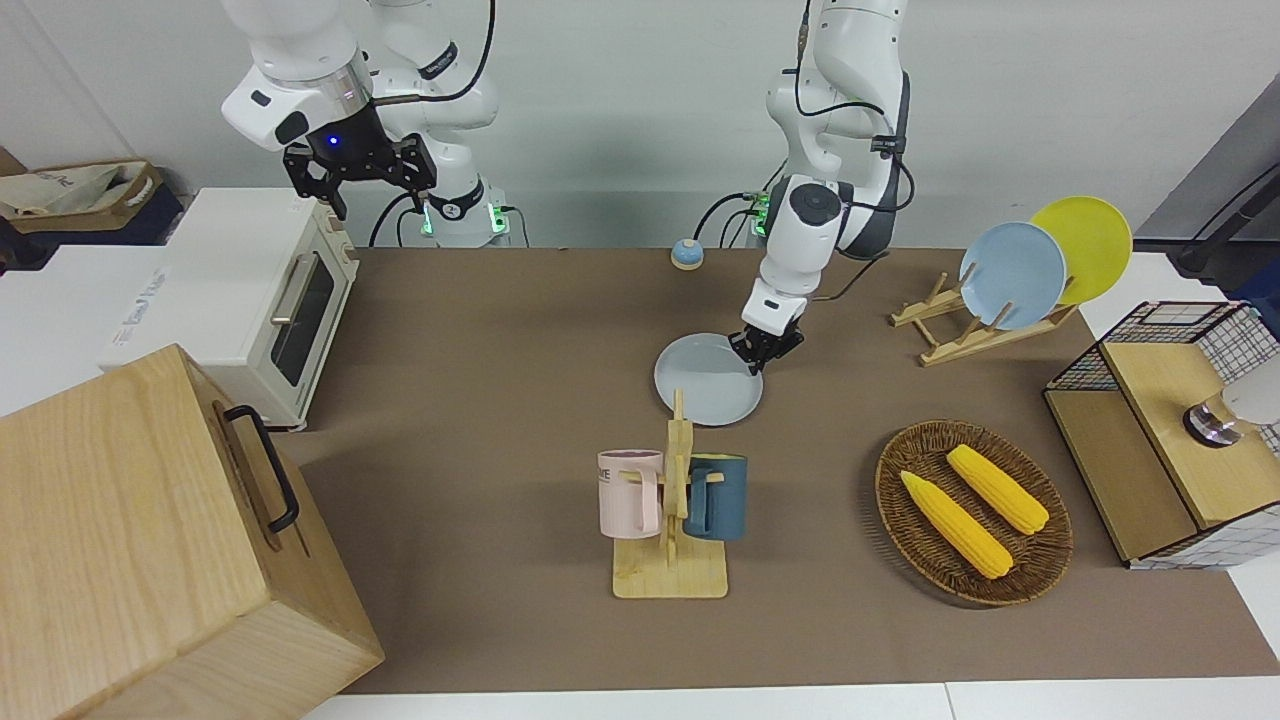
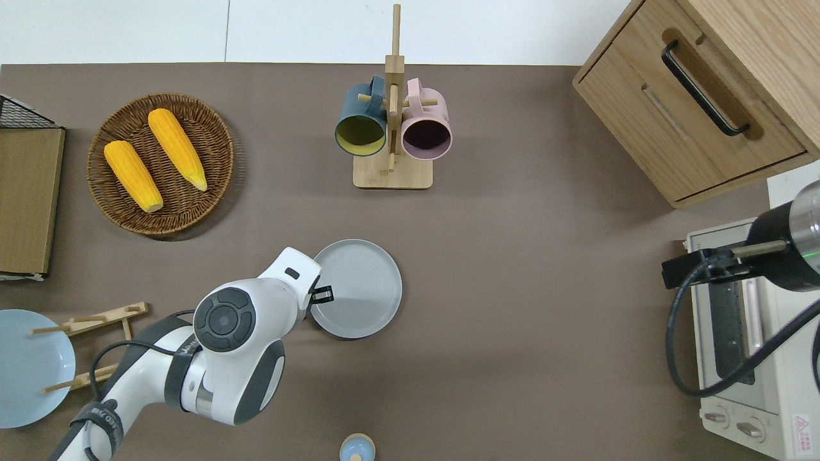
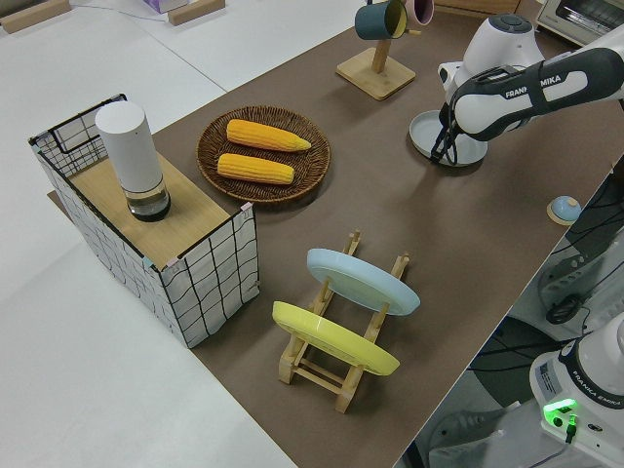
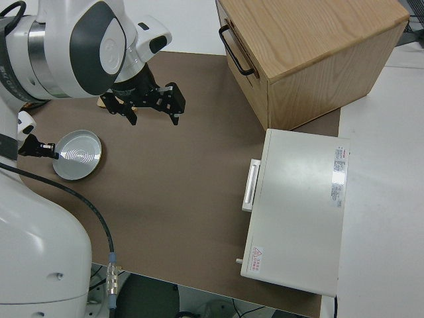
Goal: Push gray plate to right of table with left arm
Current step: 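Slide the gray plate across the table with the left gripper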
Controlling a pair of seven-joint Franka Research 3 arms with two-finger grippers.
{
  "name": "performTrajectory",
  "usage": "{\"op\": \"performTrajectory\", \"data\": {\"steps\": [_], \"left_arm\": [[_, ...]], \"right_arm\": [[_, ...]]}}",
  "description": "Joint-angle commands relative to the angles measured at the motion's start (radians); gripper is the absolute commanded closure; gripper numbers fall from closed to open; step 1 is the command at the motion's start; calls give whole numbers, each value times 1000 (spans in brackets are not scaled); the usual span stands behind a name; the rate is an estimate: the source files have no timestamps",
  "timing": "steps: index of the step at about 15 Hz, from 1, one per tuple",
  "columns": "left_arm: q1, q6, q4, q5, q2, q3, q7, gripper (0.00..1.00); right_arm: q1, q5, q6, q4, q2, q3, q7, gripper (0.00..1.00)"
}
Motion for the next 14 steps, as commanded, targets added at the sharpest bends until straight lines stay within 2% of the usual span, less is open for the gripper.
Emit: {"op": "performTrajectory", "data": {"steps": [1, 5, 11, 14], "left_arm": [[-51, 23, -10, -15, 14, -6, -71, 1000], [-72, 51, 2, -15, 35, -43, -162, 1000], [-74, 69, 62, -15, 95, -134, -292, 1000], [-101, 69, 108, -14, 123, -146, -355, 1000]], "right_arm": [[-20, 4, -16, 9, -2, 16, 12, 17], [-20, 4, -16, 9, -2, 16, 12, 17], [-19, 4, -16, 9, -2, 16, 12, 17], [-20, 4, -16, 9, -2, 16, 13, 17]]}}
